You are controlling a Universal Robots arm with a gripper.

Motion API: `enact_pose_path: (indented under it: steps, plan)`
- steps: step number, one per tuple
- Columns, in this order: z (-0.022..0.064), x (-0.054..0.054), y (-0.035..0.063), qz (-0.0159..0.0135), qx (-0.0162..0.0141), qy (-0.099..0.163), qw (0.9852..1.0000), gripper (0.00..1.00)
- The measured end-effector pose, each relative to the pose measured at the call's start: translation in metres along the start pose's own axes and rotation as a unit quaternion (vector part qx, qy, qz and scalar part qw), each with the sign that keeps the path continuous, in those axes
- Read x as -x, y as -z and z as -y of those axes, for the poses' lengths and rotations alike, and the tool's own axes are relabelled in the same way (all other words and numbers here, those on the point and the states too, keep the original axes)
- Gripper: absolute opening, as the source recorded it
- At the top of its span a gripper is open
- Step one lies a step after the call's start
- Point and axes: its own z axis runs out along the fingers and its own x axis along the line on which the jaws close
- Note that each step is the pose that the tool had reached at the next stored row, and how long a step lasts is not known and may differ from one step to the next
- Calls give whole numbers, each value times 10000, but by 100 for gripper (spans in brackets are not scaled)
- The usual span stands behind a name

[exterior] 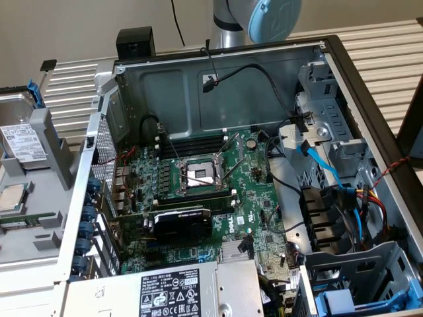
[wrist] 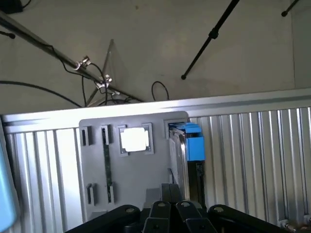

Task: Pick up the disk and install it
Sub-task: 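Pick up the disk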

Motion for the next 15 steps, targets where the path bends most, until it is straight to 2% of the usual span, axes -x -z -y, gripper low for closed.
enact_pose_path:
  steps: [4,15]
  plan:
    - [0,0,0,-1,7,310,9995,11]
    - [0,0,0,-1,7,316,9995,11]
